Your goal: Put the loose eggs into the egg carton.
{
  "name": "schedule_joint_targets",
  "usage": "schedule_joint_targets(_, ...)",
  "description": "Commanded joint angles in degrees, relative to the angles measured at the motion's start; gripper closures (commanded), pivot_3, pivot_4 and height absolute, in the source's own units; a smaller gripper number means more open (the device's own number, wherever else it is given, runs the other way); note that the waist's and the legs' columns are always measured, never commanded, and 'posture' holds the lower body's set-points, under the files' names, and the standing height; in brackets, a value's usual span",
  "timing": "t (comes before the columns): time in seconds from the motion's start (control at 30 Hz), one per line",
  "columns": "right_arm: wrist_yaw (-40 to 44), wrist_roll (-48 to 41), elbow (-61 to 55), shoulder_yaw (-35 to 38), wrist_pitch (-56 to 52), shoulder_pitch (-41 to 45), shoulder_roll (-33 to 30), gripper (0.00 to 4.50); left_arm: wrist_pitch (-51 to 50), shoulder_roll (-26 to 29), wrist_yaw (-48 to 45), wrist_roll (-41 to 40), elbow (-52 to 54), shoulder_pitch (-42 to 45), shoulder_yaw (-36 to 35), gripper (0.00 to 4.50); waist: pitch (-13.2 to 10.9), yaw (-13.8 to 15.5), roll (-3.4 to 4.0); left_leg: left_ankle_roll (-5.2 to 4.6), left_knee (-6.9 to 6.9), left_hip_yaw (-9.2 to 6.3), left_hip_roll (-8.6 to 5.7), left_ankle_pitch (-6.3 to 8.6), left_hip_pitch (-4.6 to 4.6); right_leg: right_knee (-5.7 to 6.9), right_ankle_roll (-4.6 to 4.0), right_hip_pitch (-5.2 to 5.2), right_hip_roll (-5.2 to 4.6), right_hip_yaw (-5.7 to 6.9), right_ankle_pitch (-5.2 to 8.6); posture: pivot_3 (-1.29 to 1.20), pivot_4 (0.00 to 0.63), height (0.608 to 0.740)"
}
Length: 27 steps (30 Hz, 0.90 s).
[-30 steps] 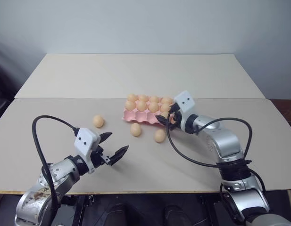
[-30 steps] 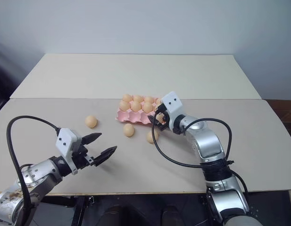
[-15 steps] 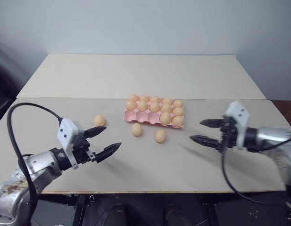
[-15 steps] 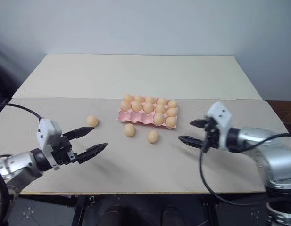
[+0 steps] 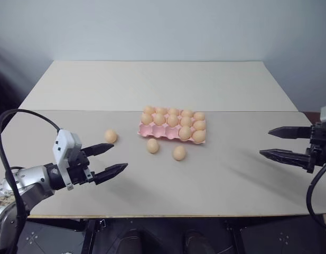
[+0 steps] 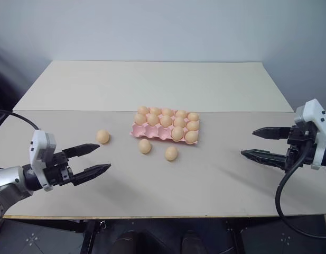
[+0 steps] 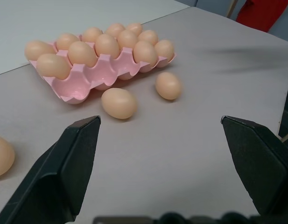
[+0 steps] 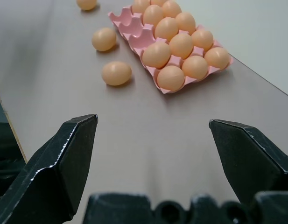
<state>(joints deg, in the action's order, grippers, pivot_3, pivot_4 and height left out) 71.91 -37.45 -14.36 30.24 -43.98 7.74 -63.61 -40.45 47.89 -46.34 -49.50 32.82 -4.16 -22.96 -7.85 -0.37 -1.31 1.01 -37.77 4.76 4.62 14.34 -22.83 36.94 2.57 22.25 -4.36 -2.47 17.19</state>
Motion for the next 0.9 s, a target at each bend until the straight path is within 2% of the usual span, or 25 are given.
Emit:
schedule_joint_targets(0.03,-0.62,-2.43,-2.92,-0.88,0.96,1.19,0.81,0.03,-0.12,0.83,-0.38,-0.42,0.97,-0.16,-0.55,0.00,0.00,0.01,0.00,0.00,0.00,0.01,0.00,0.00,0.00,0.00,0.00,0.00,0.00,0.00,0.00,0.00,0.150,0.740)
schedule_joint_targets(0.13,-3.34,-3.57,-7.38,-5.19,0.43,2.90,3.19,0.03,0.05,0.86,-0.33,-0.28,0.88,-0.36,-0.45,0.00,0.00,-0.17,0.00,0.00,0.00,0.00,0.01,0.00,0.02,0.02,0.00,0.00,0.02,0.00,0.00,0.00,0.150,0.740)
schedule_joint_targets(0.3,-24.39,4.49,-17.40,-19.79,0.96,7.22,17.96,0.03,-0.19,0.93,-0.54,-0.50,2.20,-1.45,0.33,0.00,0.01,-0.45,-0.02,0.01,0.00,-0.03,0.04,-0.01,0.00,0.06,0.00,0.03,0.05,0.00,0.00,0.00,0.150,0.740)
schedule_joint_targets(0.4,-30.56,7.03,-20.84,-24.80,-1.69,8.29,21.55,0.03,-0.13,0.75,-0.16,-0.66,2.72,-2.09,0.15,0.00,-0.02,-0.15,0.04,0.05,0.00,0.00,0.00,-0.03,-0.17,0.10,0.00,0.22,-0.01,-0.02,0.00,0.00,0.150,0.740)
schedule_joint_targets(0.67,-49.94,12.41,-24.05,-35.85,-15.81,13.79,32.54,0.03,0.72,0.44,0.93,0.41,3.43,-3.87,0.13,0.00,-0.01,0.04,0.01,0.07,-0.03,-0.02,0.01,-0.04,-0.10,0.13,-0.01,0.16,-0.01,0.03,0.00,0.00,0.150,0.740)
schedule_joint_targets(0.9,-59.55,14.52,-25.31,-40.34,-27.52,16.84,41.74,0.03,1.00,0.09,1.63,0.82,3.41,-3.44,1.16,0.00,-0.01,-0.29,0.01,0.07,-0.01,-0.01,0.01,-0.04,-0.24,0.14,-0.01,0.32,-0.01,0.03,0.00,0.00,0.150,0.740)
